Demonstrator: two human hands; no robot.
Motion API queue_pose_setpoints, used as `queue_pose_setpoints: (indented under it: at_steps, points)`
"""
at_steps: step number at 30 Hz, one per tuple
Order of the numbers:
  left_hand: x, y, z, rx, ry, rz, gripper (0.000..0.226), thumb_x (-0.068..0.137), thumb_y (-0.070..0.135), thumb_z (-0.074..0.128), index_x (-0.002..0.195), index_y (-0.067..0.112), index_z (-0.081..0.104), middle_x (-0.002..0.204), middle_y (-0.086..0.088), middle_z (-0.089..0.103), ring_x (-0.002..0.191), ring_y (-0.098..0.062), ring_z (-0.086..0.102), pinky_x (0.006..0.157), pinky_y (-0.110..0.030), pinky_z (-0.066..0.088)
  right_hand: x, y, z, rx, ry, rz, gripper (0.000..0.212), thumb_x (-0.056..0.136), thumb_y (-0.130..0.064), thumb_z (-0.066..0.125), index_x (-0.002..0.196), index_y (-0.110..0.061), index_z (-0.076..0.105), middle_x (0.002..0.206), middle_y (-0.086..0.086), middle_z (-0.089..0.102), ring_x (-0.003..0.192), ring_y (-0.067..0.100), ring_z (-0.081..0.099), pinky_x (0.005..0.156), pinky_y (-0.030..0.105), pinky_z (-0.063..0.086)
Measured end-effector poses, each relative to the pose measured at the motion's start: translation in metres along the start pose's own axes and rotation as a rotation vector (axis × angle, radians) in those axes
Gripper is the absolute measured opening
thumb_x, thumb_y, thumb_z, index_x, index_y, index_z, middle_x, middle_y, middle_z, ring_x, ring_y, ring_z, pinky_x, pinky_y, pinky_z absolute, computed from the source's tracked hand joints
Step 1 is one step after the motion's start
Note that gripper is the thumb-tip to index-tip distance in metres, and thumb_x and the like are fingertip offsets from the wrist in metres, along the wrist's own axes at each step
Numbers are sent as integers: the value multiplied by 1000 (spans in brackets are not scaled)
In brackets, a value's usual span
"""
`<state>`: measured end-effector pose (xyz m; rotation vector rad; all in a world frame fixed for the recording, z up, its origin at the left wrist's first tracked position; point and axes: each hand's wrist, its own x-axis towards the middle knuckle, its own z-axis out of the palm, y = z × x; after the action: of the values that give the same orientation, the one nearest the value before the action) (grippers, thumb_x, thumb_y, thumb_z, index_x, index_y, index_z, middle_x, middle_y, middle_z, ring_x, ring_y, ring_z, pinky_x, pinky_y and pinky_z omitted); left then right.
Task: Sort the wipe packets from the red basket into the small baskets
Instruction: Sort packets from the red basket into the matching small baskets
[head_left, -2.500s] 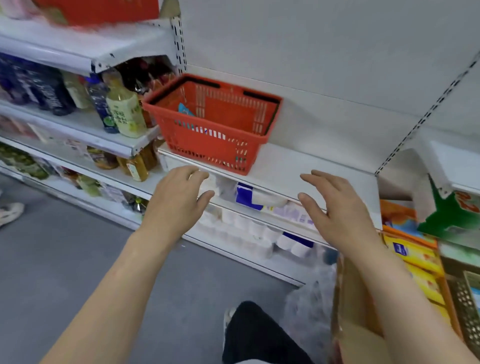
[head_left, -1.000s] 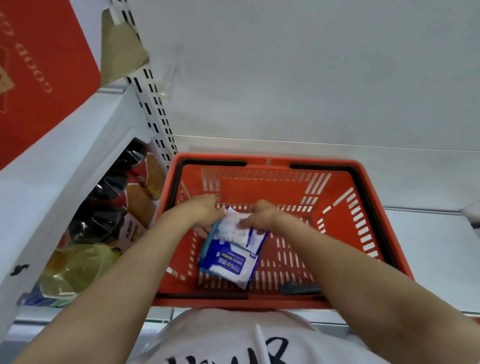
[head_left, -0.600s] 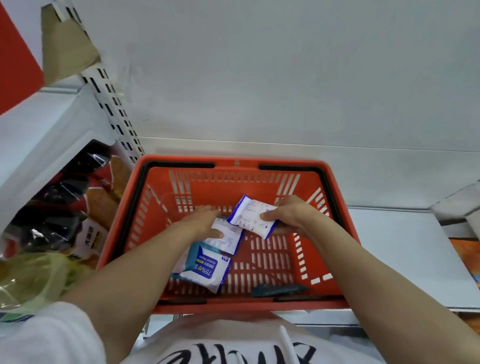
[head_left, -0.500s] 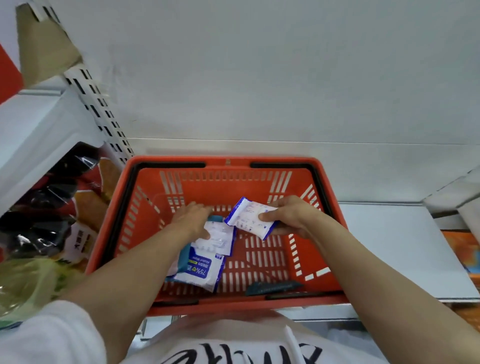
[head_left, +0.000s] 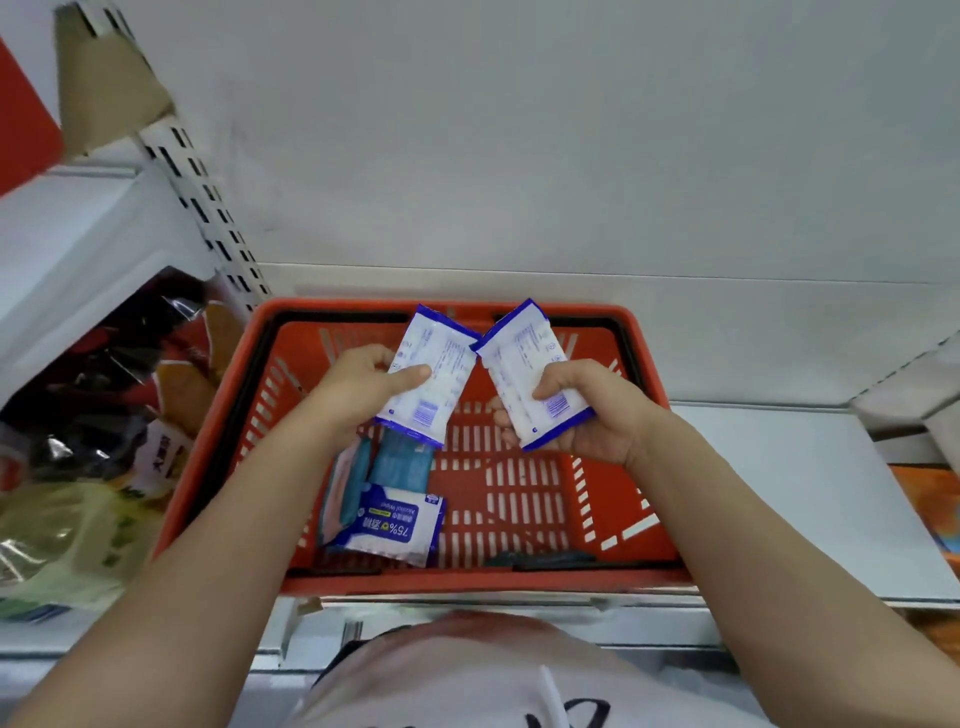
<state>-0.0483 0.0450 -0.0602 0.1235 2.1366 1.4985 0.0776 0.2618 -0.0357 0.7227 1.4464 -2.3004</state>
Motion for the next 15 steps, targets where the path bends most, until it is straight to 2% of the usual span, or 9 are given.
queue_pose_setpoints:
  at_steps: [2,3,5,7,9,10,12,15]
  points:
    - [-15,6,2,-76,7,-5,17,86,22,73,86,12,59,81,-5,73,58,-10,68,50,-22,49,-6,1,8,17,69,-48,55,73,-18,67,126,-6,60,105,16,66,83,25,67,75,37,52]
    - [-21,8,3,-107,12,-3,18,87,24,72,89,11,59,81,-6,73,57,-9,68,47,-20,48,-11,2,14,47,93,-70,54,73,-26,71,123,-8,64,107,16,65,83,23,64,76,34,48]
    - [-33,13,3,-168,19,-3,20,88,25,71,93,9,59,81,-7,72,52,-6,66,40,-17,44,-20,4,22,148,140,-89,59,74,-38,72,125,-10,65,114,19,63,93,24,59,88,35,40]
    - [-45,19,3,-235,3,-24,19,89,26,69,93,10,59,82,-6,72,52,-6,67,40,-17,44,-32,6,32,250,171,-102,52,78,-38,66,120,-7,67,105,13,59,88,22,55,88,32,34]
    - [-56,25,3,-301,-37,-44,18,89,28,69,95,12,60,85,-5,75,61,-10,70,49,-22,51,-45,10,41,284,185,-158,28,90,-30,52,95,-6,65,82,5,64,66,13,58,75,23,39]
    - [-62,29,3,-325,-60,-42,18,89,28,69,96,13,61,87,-6,75,66,-12,72,57,-27,54,-52,14,46,258,204,-196,23,94,-26,49,92,-8,63,78,3,67,64,12,62,68,24,45]
    - [-73,34,6,-364,-112,-22,20,89,29,69,99,13,62,89,-6,76,73,-16,73,67,-32,57,-66,22,57,211,231,-259,19,94,-22,57,104,-7,64,99,9,74,83,20,71,70,34,58]
    - [-90,36,21,-443,-207,-2,19,89,25,69,102,13,63,83,-4,77,69,-16,73,55,-27,55,-91,32,70,178,296,-318,30,93,-18,61,117,-2,64,112,16,72,92,26,71,79,35,61]
